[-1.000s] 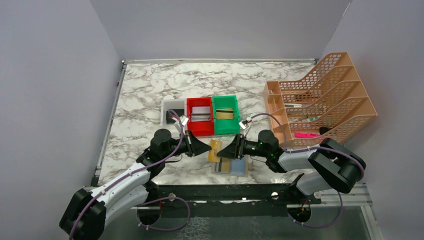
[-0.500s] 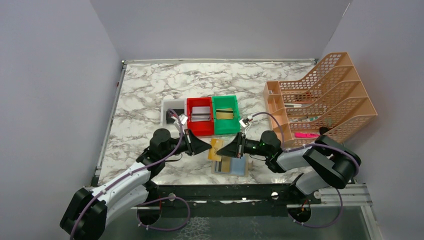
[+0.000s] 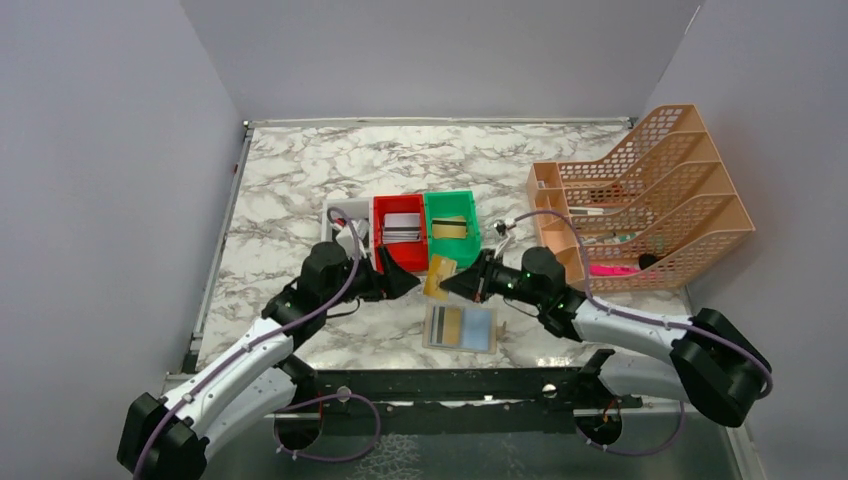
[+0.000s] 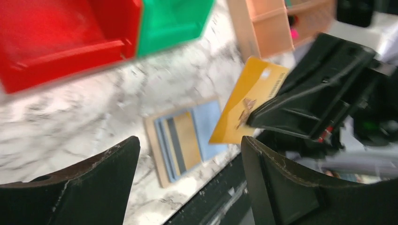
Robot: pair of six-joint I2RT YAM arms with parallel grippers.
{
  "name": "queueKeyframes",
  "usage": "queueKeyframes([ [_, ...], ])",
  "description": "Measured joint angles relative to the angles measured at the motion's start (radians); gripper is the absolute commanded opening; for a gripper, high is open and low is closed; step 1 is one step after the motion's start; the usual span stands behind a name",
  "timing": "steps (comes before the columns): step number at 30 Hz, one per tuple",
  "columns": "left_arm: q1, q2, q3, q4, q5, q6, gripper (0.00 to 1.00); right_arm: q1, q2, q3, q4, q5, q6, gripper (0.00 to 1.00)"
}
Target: Take the credit cards out of the card holder
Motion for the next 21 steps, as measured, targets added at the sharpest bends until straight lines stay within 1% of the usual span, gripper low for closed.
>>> queueKeyframes([
  [1, 0.0, 0.0, 0.056, -0.091, -0.058, 0.026, 0.83, 0.001, -0.029, 0.037, -0.085, 0.047, -0.039, 0.02],
  [3, 0.0, 0.0, 0.154, -0.214, -0.158, 0.065, 0.85, 0.001, -0.077, 0.124, -0.249, 0.173, -0.128, 0.02],
  [5, 0.0, -0.008, 0.231, -0.302, -0.249, 0.1, 0.93, 0.001, -0.098, 0.196, -0.357, 0.282, -0.208, 0.02],
  [6, 0.0, -0.015, 0.256, -0.336, -0.293, 0.117, 0.98, 0.0, -0.1, 0.228, -0.4, 0.332, -0.249, 0.02],
  [10, 0.0, -0.06, 0.289, -0.45, -0.423, 0.169, 0.99, 0.0, -0.055, 0.351, -0.547, 0.489, -0.406, 0.02],
  [15, 0.0, -0.111, 0.289, -0.549, -0.502, 0.198, 0.99, 0.0, 0.091, 0.491, -0.652, 0.596, -0.558, 0.01],
  [21, 0.0, -0.17, 0.289, -0.576, -0.557, 0.214, 0.99, 0.005, 0.276, 0.634, -0.716, 0.713, -0.736, 0.01],
])
